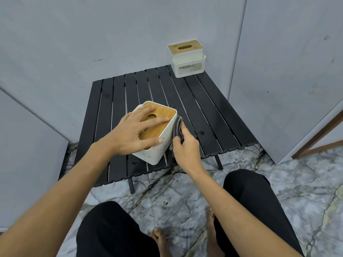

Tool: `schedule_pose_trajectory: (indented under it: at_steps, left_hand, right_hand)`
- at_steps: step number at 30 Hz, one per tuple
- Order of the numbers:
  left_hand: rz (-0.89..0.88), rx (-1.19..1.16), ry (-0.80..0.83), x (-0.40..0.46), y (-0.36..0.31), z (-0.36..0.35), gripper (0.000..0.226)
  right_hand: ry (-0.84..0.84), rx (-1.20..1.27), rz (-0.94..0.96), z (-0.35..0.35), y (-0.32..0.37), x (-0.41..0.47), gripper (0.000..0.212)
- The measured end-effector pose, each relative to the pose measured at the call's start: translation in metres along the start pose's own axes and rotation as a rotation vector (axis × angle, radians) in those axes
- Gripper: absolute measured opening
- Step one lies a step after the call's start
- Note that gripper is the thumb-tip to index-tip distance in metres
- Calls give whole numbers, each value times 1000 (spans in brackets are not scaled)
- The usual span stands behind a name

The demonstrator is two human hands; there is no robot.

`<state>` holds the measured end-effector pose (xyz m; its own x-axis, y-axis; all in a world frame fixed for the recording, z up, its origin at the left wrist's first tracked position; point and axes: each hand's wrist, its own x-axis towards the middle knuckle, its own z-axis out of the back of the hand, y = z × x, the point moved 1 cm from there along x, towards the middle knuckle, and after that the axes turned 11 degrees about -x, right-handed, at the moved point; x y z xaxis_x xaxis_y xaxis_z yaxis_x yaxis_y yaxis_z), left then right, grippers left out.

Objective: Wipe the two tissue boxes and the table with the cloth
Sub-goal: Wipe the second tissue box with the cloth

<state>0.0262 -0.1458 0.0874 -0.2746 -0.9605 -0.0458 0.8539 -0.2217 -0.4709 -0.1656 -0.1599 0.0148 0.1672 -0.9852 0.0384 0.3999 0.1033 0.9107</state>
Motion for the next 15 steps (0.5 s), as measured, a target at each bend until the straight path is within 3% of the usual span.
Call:
schedule_pose_trajectory:
  at_steps: [4,8,11,15]
  left_hand:
    - [4,102,27,-1,0,-3,71]
    - [57,161,-45,-2,-3,-12,67]
    - [81,145,-110,-3,-7,-14,62]
    - [162,65,12,-3,-10,-10,69]
  right_hand:
    - [48,19,10,-1,-3,-19,56]
    - [102,24,71,-20,-2,-49,56]
    - [51,61,116,-23,6,-48,56]
    - [16,54,66,-14,5,-16,54]
